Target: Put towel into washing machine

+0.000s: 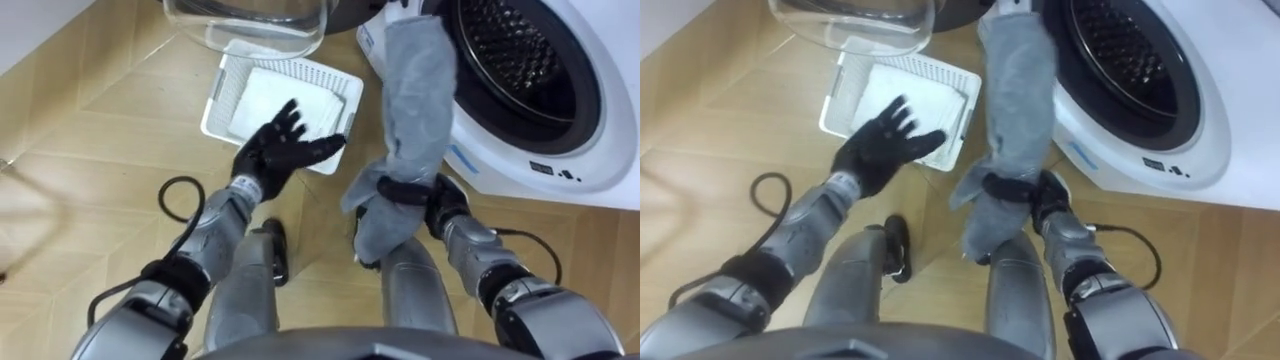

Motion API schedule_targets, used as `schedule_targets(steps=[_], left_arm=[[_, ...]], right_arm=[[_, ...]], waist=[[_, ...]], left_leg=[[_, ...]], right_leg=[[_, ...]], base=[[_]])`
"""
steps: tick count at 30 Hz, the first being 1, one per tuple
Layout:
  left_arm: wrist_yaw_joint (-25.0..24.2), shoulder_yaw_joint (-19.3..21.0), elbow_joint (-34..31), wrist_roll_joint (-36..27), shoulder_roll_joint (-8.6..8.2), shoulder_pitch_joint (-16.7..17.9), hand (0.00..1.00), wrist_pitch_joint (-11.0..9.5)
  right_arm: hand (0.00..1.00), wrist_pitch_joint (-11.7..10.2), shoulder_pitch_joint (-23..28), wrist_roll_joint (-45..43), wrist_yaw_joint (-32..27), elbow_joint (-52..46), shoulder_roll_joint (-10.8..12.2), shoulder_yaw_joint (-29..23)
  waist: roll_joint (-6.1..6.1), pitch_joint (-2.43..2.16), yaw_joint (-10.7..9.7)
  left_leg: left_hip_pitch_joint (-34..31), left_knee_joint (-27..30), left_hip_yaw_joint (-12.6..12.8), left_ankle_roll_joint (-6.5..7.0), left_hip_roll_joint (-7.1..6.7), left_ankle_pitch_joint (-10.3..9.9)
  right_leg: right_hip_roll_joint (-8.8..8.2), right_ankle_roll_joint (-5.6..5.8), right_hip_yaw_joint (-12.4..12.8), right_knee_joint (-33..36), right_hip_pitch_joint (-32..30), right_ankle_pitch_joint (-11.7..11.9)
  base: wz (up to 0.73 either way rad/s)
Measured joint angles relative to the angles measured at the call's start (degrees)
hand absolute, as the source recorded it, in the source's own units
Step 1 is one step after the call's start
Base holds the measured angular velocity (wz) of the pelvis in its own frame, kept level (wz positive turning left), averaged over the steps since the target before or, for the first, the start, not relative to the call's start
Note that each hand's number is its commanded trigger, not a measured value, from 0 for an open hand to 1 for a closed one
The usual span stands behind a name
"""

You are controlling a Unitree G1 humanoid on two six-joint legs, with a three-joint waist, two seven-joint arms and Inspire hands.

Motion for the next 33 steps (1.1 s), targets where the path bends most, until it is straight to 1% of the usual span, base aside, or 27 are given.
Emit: schedule_targets(steps=[2,4,5,7,11,16,17,18,20,21,22,23,25,26,27,28,29,30,31,32,33], left_arm=[[2.0,0.7,1.5,2.6,0.24,0.9,0.0,0.0],[4.7,1.5,2.0,6.2,0.17,2.5,0.0,0.0],[5.4,1.8,2.0,7.3,0.18,2.8,0.0,0.1],[7.3,1.9,2.2,10.4,-0.33,3.3,0.0,0.4],[8.7,2.5,2.2,12.6,-0.9,3.6,0.0,0.7],[9.9,3.6,2.2,13.1,-0.51,3.1,0.0,1.9],[10.0,3.6,2.2,13.1,-0.51,3.1,0.0,1.9],[10.1,3.6,2.2,13.2,-0.52,3.1,0.0,1.9],[10.1,3.8,2.2,14.1,-0.55,3.3,0.0,2.4],[10.1,4.2,2.1,15.0,-0.55,3.1,0.0,3.0],[10.3,4.3,2.0,15.0,-0.51,2.8,0.0,3.5],[10.4,4.3,1.9,15.0,-0.49,2.8,0.0,3.8],[10.3,4.1,1.5,14.9,-0.01,2.7,0.0,4.5],[10.3,4.1,1.4,14.8,0.16,2.8,0.0,4.8],[10.3,4.2,0.9,14.7,0.57,2.8,0.0,5.2],[10.1,4.1,0.8,14.5,0.95,3.0,0.0,5.2],[10.1,4.2,0.7,14.5,1.16,3.1,0.0,5.2],[10.0,4.2,0.7,14.5,1.62,3.4,0.0,5.2],[10.0,4.2,0.6,14.5,1.97,3.3,0.0,5.3],[10.0,4.2,0.3,14.4,2.12,3.3,0.0,5.4],[9.9,4.2,-1.0,14.5,2.52,3.4,0.0,5.8]], right_arm=[[1.0,0.1,0.6,0.2,-1.1,0.1,0.0,-1.1],[1.0,0.8,0.4,1.0,-1.7,0.4,0.0,-2.6],[1.0,1.1,0.2,1.5,-1.9,0.6,-0.1,-2.9],[1.0,2.0,0.1,3.8,-2.3,0.8,-0.4,-4.2],[1.0,3.5,-0.4,5.1,-2.3,1.1,-1.0,-6.4],[1.0,6.1,-2.1,8.2,-2.6,2.2,-1.9,-7.1],[1.0,6.4,-2.5,8.7,-2.6,2.7,-2.1,-7.1],[1.0,7.1,-3.0,9.6,-2.8,3.3,-2.5,-7.2],[1.0,7.9,-3.2,10.4,-2.8,3.5,-2.8,-9.1],[1.0,8.7,-3.8,11.1,-2.8,3.5,-3.1,-10.3],[1.0,9.5,-4.3,12.4,-2.7,3.6,-3.9,-10.4],[1.0,9.7,-4.5,13.0,-2.6,3.6,-4.4,-10.4],[1.0,10.8,-5.7,15.5,-1.6,5.1,-6.5,-10.4],[1.0,11.3,-5.9,16.4,-1.6,5.1,-7.0,-10.4],[1.0,12.0,-6.2,17.7,-1.7,5.6,-7.9,-11.0],[1.0,12.5,-6.7,19.4,-1.7,5.9,-8.9,-11.8],[1.0,12.6,-6.9,20.4,-1.8,6.0,-9.3,-12.3],[1.0,12.6,-7.2,23.3,-1.9,5.9,-10.2,-12.7],[1.0,13.0,-7.6,25.9,-1.8,5.9,-11.1,-12.7],[1.0,13.6,-7.9,27.2,-1.8,5.9,-11.6,-12.7],[1.0,15.1,-8.6,28.7,-1.9,5.9,-12.8,-13.1]], waist=[[0.18,0.05,0.0],[0.46,0.09,0.1],[0.48,0.09,0.2],[0.48,0.08,0.2],[0.41,0.11,0.2],[-0.14,0.11,0.1],[-0.22,0.1,0.1],[-0.33,0.08,0.1],[-0.67,0.04,0.1],[-0.89,0.06,0.0],[-1.02,0.07,0.0],[-1.03,0.07,0.0],[-1.25,0.11,0.1],[-1.33,0.13,0.2],[-1.67,0.13,0.1],[-2.08,0.17,0.2],[-2.35,0.27,0.2],[-2.94,0.36,0.4],[-3.52,0.3,0.6],[-3.72,0.3,0.7],[-4.36,0.34,0.9]], left_leg=[[-0.1,0.0,-0.1,0.0,-0.06,0.0],[0.0,0.0,-0.2,0.01,-0.2,0.0],[0.0,0.0,-0.2,0.02,-0.28,0.0],[0.1,-0.1,-0.3,0.14,-1.03,0.1],[-0.1,0.0,-0.3,0.33,-1.67,0.2],[-0.3,0.6,-0.3,0.52,-1.74,0.1],[-0.3,0.7,-0.3,0.52,-1.77,0.1],[-0.5,0.8,-0.5,0.53,-1.83,0.1],[-0.7,1.2,-0.7,0.56,-1.98,0.0],[-1.2,1.6,-0.7,0.6,-1.98,0.0],[-1.9,2.1,-0.7,0.66,-2.05,0.0],[-2.2,2.2,-0.7,0.66,-2.07,0.0],[-3.1,2.9,-0.9,0.67,-2.14,-0.1],[-3.2,3.0,-1.0,0.66,-2.14,0.0],[-3.1,3.0,-1.1,0.64,-2.14,0.0],[-3.0,3.1,-1.1,0.62,-2.24,0.0],[-2.9,3.1,-1.1,0.61,-2.32,0.0],[-2.8,3.2,-1.1,0.61,-2.41,0.0],[-2.8,3.3,-1.1,0.6,-2.41,0.0],[-2.9,3.4,-1.1,0.6,-2.4,0.0],[-3.3,3.5,-1.1,0.61,-2.45,0.0]], right_leg=[[0.0,0.03,0.0,0.0,0.0,0.0],[-0.13,0.14,0.0,0.1,-0.1,-0.1],[-0.24,0.16,-0.1,0.3,-0.2,-0.2],[-1.18,0.32,-0.1,1.7,-0.7,-1.0],[-1.89,0.49,0.0,2.9,-1.3,-1.5],[-1.94,0.53,0.1,3.3,-1.4,-1.5],[-1.98,0.55,0.1,3.3,-1.4,-1.5],[-2.0,0.61,0.1,3.4,-1.4,-1.6],[-2.19,0.71,0.1,4.2,-1.8,-2.0],[-2.3,0.67,0.1,4.7,-2.3,-2.0],[-2.5,0.62,0.1,5.3,-3.1,-2.2],[-2.57,0.62,0.0,5.5,-3.4,-2.2],[-2.69,0.54,0.0,6.1,-4.1,-2.2],[-2.66,0.52,0.0,6.1,-4.1,-2.2],[-2.65,0.47,0.0,6.3,-4.1,-2.3],[-2.71,0.46,0.1,6.5,-4.1,-2.3],[-2.78,0.47,0.1,6.7,-4.1,-2.4],[-2.95,0.43,0.2,7.1,-4.1,-2.6],[-2.96,0.42,0.1,7.1,-4.1,-2.6],[-2.96,0.41,0.1,7.1,-4.2,-2.6],[-3.07,0.41,0.1,7.2,-4.5,-2.6]], base=[[0.02],[0.03],[0.06],[0.12],[0.07],[0.0],[0.0],[0.08],[0.08],[0.03],[0.0],[0.0],[0.03],[0.04],[0.0],[0.0],[0.0],[0.0],[0.0],[0.0],[0.04]])
